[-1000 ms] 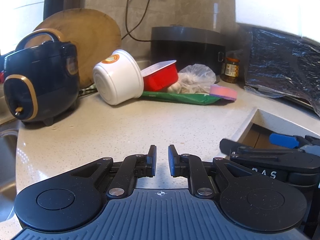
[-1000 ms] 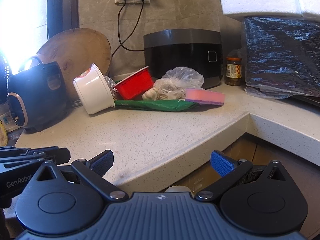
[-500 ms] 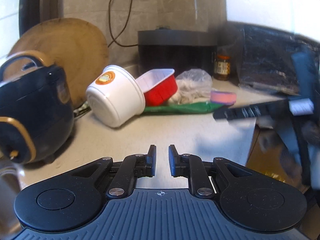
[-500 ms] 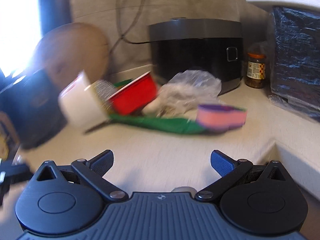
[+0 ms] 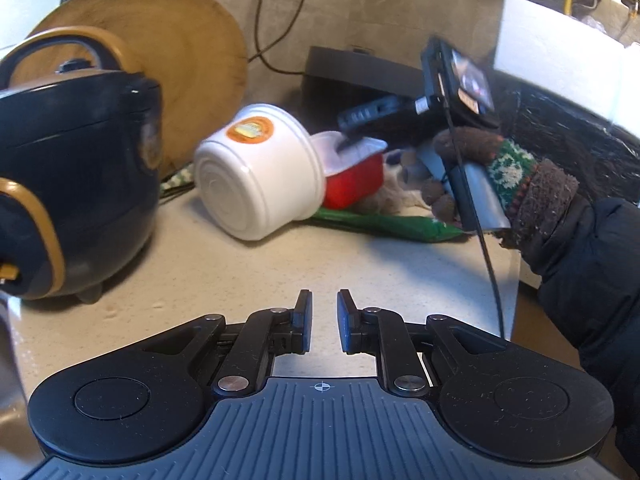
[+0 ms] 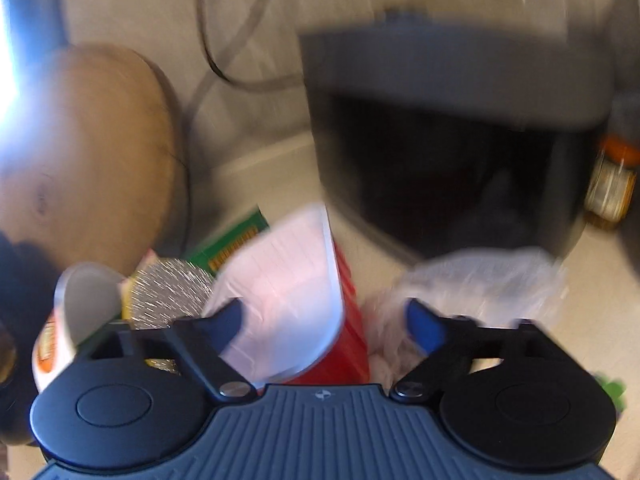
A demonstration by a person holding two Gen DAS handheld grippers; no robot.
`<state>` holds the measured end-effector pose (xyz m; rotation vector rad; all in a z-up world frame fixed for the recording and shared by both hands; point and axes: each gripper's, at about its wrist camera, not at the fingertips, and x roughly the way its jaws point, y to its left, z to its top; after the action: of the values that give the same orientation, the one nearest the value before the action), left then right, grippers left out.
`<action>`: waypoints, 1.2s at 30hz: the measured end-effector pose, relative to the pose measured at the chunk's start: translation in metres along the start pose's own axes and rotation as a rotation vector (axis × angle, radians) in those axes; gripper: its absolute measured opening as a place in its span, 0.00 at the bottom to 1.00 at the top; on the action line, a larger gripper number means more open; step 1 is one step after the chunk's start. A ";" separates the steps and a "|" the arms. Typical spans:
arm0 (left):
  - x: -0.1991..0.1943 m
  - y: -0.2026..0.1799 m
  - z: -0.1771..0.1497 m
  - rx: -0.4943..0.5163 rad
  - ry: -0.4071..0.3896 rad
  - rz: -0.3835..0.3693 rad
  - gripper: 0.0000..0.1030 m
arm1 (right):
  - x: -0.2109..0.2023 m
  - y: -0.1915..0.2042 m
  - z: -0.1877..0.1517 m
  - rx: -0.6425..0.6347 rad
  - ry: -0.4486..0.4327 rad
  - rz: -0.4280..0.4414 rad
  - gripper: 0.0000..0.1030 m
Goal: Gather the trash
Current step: 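Grasp the red-and-white plastic tray with the right tool and lift it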
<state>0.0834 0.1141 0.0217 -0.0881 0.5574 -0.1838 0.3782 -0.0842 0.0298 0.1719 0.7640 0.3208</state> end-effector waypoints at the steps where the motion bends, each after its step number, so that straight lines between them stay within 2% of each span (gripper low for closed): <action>1: -0.001 0.004 0.000 -0.002 -0.003 0.001 0.17 | -0.001 -0.005 -0.003 0.009 0.012 0.005 0.48; 7: 0.015 0.017 -0.003 -0.038 0.057 -0.014 0.17 | -0.035 -0.022 -0.041 -0.088 0.049 -0.026 0.44; 16: 0.021 0.001 -0.002 -0.036 0.063 -0.064 0.17 | -0.086 -0.032 -0.106 -0.137 0.135 0.045 0.44; 22: 0.024 -0.017 0.005 -0.037 0.045 -0.086 0.17 | -0.101 -0.030 -0.137 -0.133 0.173 0.213 0.46; 23: 0.025 -0.019 0.007 -0.036 0.035 -0.087 0.17 | -0.106 -0.030 -0.139 -0.135 0.165 0.226 0.50; 25: 0.026 -0.024 0.012 -0.034 0.011 -0.082 0.17 | -0.122 -0.032 -0.138 -0.149 0.117 0.206 0.85; 26: 0.028 -0.026 0.015 -0.033 0.000 -0.079 0.17 | -0.129 -0.032 -0.137 -0.159 0.081 0.192 0.90; 30: 0.038 -0.034 0.035 0.015 -0.061 -0.029 0.17 | -0.167 -0.058 -0.129 -0.138 -0.046 0.168 0.97; 33: 0.061 -0.035 0.049 0.053 -0.046 0.006 0.17 | -0.192 -0.091 -0.122 -0.062 -0.188 0.162 1.00; 34: 0.072 -0.034 0.052 0.066 -0.021 0.004 0.17 | -0.197 -0.101 -0.123 -0.052 -0.206 0.145 1.00; 36: 0.092 -0.033 0.053 0.084 0.027 0.026 0.17 | -0.191 -0.112 -0.125 -0.121 -0.120 0.046 1.00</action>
<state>0.1828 0.0655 0.0234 0.0034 0.5769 -0.1830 0.1861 -0.2509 0.0349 0.0941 0.6207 0.3958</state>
